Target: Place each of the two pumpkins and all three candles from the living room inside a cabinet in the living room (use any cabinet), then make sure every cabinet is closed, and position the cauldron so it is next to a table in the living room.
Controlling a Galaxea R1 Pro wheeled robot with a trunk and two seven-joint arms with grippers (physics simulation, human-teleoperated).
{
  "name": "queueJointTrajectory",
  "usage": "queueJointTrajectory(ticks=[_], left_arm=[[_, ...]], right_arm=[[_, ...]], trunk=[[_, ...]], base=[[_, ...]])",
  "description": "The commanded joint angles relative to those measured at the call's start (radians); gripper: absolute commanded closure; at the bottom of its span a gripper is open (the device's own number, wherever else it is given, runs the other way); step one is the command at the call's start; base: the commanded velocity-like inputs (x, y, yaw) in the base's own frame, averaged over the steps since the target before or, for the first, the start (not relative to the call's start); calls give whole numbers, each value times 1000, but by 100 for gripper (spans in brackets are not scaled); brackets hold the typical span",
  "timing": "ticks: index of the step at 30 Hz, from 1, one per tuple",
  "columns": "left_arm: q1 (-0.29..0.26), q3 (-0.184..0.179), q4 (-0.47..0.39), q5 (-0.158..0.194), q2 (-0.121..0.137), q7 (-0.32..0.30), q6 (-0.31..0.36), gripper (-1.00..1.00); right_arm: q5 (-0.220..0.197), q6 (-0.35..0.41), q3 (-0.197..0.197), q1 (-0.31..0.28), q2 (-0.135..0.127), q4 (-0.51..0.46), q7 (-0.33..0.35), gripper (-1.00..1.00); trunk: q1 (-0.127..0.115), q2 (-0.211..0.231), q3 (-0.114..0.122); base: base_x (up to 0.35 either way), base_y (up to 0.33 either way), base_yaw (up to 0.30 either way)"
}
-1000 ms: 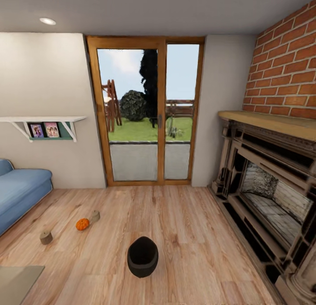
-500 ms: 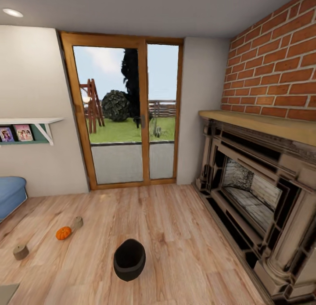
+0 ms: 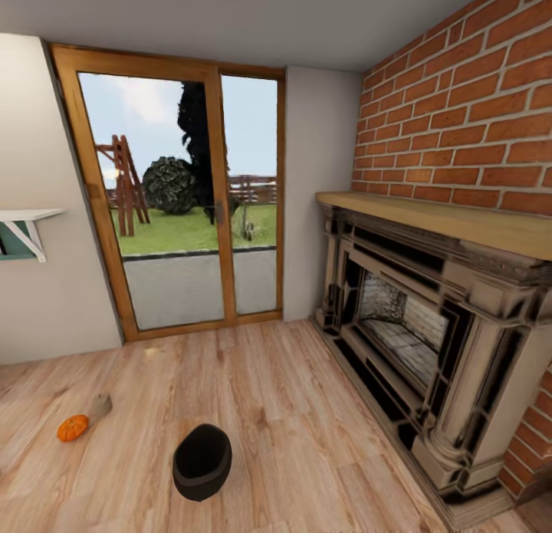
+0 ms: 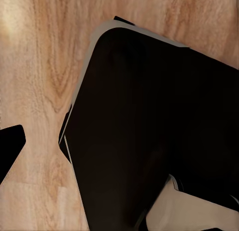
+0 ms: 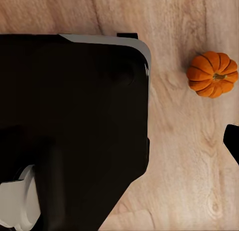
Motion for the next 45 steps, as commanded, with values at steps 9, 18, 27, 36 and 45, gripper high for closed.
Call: queueJointTrajectory(ticks=[9, 18, 27, 36, 45], left_arm=[[0, 8, -1, 0, 0, 0, -2, -100], [0, 8, 0, 0, 0, 0, -2, -100], [0, 8, 0, 0, 0, 0, -2, -100], [0, 7, 0, 0, 0, 0, -2, -100], [0, 6, 0, 0, 0, 0, -2, -100]], right_arm=[[0, -2, 0, -2, 0, 1, 0, -100], [0, -2, 0, -1, 0, 1, 0, -100], [0, -2, 0, -1, 0, 1, 0, -100], [0, -2, 0, -1, 0, 1, 0, -100], [0, -2, 0, -1, 1, 1, -1, -100]], trunk=[[0, -1, -1], [0, -1, -1], [0, -1, -1], [0, -1, -1], [0, -1, -1]], base=[[0, 0, -258], [0, 0, -258], [0, 0, -258], [-33, -28, -258], [-233, -185, -128]])
